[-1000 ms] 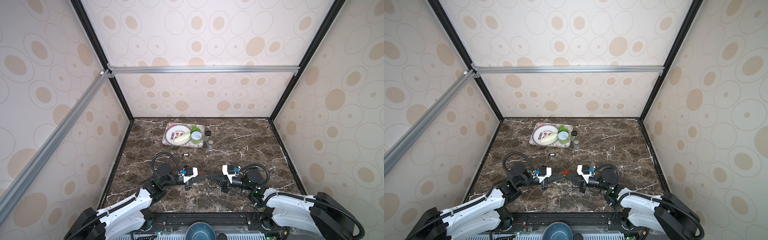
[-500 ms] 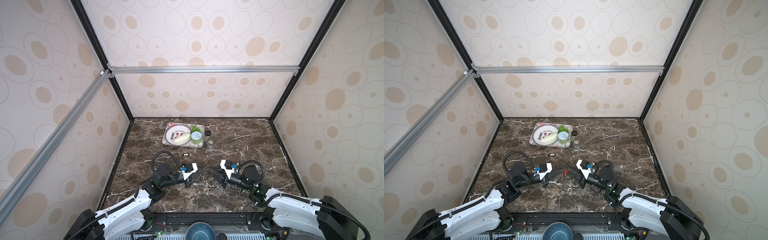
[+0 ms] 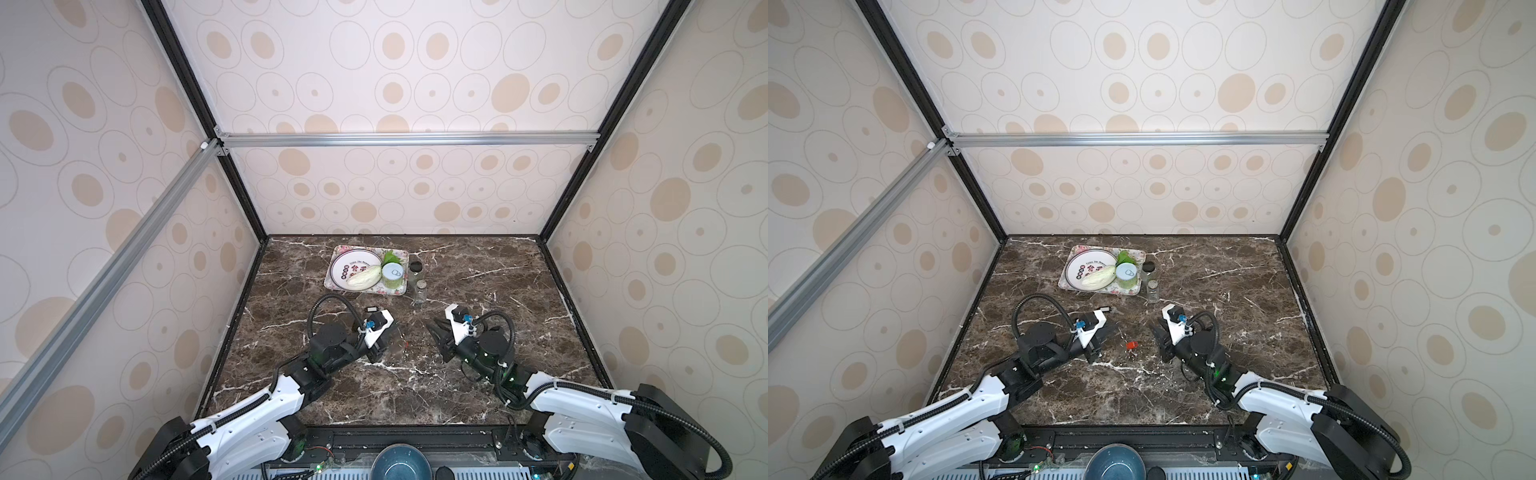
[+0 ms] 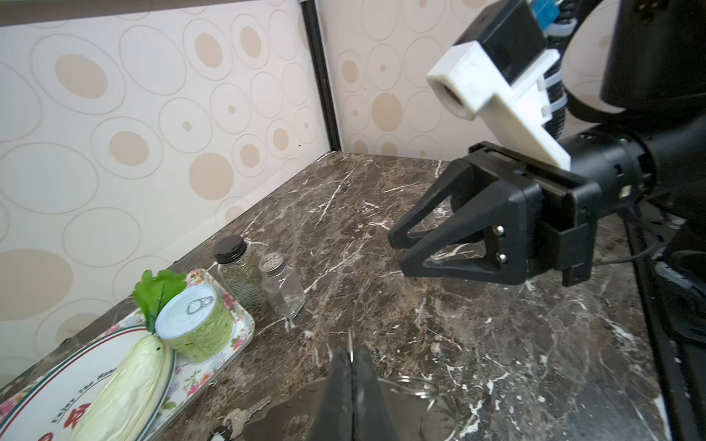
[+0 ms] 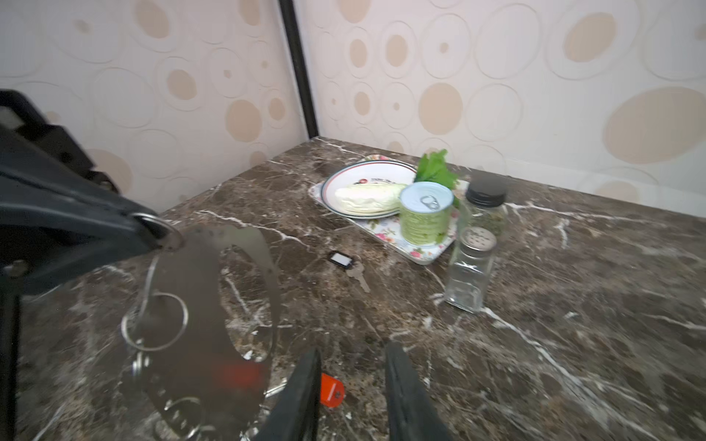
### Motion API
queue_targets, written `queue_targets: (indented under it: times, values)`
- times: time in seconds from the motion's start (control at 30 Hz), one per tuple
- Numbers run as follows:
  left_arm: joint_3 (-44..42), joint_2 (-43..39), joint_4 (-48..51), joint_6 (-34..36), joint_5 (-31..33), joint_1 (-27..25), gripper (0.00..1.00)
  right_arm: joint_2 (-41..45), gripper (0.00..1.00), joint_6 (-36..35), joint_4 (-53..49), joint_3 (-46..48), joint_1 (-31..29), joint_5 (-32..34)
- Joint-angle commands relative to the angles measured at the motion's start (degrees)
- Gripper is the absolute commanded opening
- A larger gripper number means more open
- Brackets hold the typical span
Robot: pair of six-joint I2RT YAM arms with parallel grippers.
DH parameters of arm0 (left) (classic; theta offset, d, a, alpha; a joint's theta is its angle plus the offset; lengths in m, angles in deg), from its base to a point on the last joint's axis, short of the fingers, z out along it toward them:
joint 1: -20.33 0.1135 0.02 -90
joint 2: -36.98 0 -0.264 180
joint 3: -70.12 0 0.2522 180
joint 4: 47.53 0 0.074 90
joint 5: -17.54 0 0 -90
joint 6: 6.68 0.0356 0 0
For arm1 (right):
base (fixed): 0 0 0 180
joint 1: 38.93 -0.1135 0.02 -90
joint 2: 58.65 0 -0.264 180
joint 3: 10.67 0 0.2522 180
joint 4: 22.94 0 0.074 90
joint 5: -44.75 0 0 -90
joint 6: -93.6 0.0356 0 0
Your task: Put the keys on the keyring
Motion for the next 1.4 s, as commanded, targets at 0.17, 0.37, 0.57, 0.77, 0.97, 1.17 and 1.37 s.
queue_targets:
  times: [0.17, 0.37, 0.57, 0.77, 0.97, 1.17, 1.37]
  values:
    - [8.9, 4.7, -4.1, 2.8, -1.9, 9.2, 0.0, -4.6, 0.28, 18.0, -21.6, -9.1, 2.5, 24.2]
    - [21.2, 17.2, -6.5, 6.2, -6.9, 11.9, 0.0, -4.3, 0.24, 18.6, -30.1, -13.8, 2.8, 22.4]
    - [30.0, 24.7, -0.5, 10.1, -6.3, 12.0, 0.0, -2.7, 0.24, 21.8, -48.2, -23.7, 3.3, 20.3]
    - [31.3, 26.2, 0.5, 11.4, -8.9, 14.0, 0.0, -7.8, 0.25, 18.5, -56.8, -34.4, 4.0, 17.1]
    - [33.2, 27.6, 2.9, 10.4, -11.5, 14.0, 0.0, -12.3, 0.23, 13.0, -59.4, -36.5, 5.0, 11.2]
    - [32.8, 26.5, 5.1, 8.7, -15.8, 13.2, 0.0, -12.1, 0.22, 10.6, -53.5, -33.9, 5.0, 9.0]
    - [27.4, 21.4, 3.6, 9.5, -12.1, 12.0, 0.0, -10.2, 0.22, 10.5, -48.4, -29.5, 5.0, 4.2]
